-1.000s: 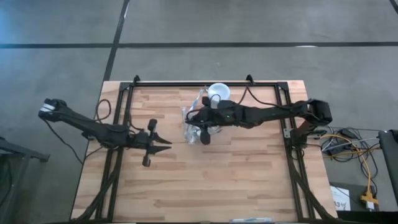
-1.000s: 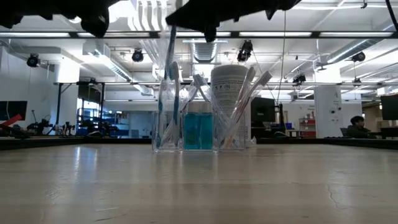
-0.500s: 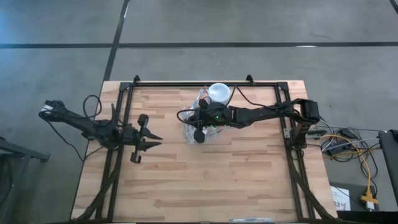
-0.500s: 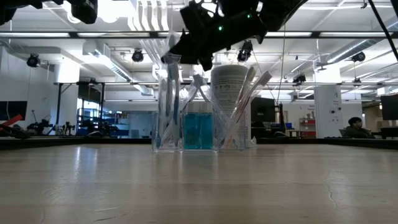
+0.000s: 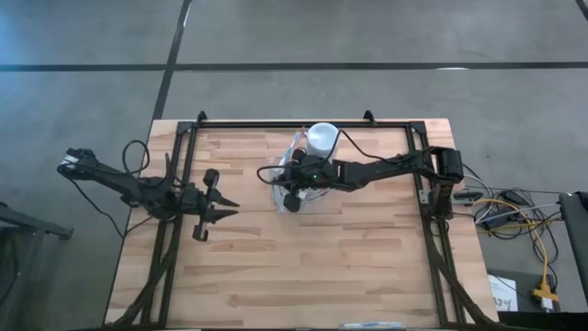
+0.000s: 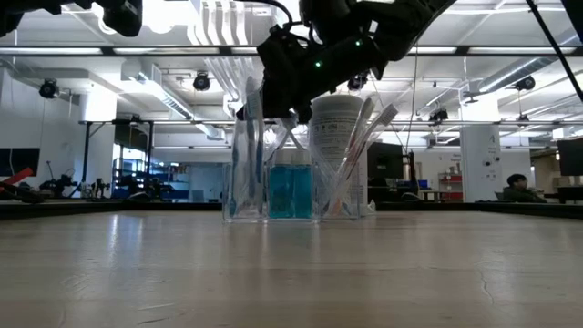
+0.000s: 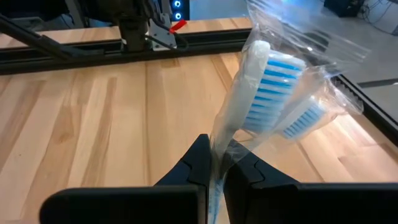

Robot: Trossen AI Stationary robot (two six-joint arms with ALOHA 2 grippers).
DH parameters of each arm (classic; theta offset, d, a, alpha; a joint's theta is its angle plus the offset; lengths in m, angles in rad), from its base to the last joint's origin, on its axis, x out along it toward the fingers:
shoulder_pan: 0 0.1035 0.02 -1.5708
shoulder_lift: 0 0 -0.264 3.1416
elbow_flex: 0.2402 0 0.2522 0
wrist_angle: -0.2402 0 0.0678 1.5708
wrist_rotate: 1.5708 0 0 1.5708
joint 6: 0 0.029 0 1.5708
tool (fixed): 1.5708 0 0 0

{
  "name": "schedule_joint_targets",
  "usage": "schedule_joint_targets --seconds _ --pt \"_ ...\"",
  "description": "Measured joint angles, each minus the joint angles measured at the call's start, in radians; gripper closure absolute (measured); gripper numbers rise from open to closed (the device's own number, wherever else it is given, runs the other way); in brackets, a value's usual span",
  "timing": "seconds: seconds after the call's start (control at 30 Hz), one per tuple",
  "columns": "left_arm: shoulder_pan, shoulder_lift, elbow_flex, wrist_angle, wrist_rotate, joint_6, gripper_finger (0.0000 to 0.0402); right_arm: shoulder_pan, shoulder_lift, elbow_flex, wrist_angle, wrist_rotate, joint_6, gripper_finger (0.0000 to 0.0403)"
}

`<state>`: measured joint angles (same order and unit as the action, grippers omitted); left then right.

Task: Pick & Place toothbrushing station
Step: Put the blue toothbrush into the transparent organizer

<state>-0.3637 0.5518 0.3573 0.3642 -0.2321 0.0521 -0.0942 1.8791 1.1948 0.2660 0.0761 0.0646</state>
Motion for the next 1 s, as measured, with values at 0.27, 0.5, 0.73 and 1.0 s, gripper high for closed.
schedule_joint_targets --seconds 0.27,0.5,0.73,1.0 --pt "0.0 0.0 0.0 -0.014 0.0 -0.002 0.033 0.0 0.003 0.0 -0.001 -0.023 0.005 0.0383" --pt "0.0 0.0 -0.001 -0.026 0.0 -0.007 0.033 0.0 0.0 0.007 -0.034 -0.023 0.02 0.0294" --pt "0.0 0.001 -0.002 -0.034 0.0 -0.024 0.0329 0.0 -0.04 0.008 -0.031 -0.023 0.011 0.0234" --pt "0.0 0.001 -0.002 -0.065 0.0 -0.038 0.0329 0.0 -0.145 0.007 -0.055 -0.02 -0.021 0.0226"
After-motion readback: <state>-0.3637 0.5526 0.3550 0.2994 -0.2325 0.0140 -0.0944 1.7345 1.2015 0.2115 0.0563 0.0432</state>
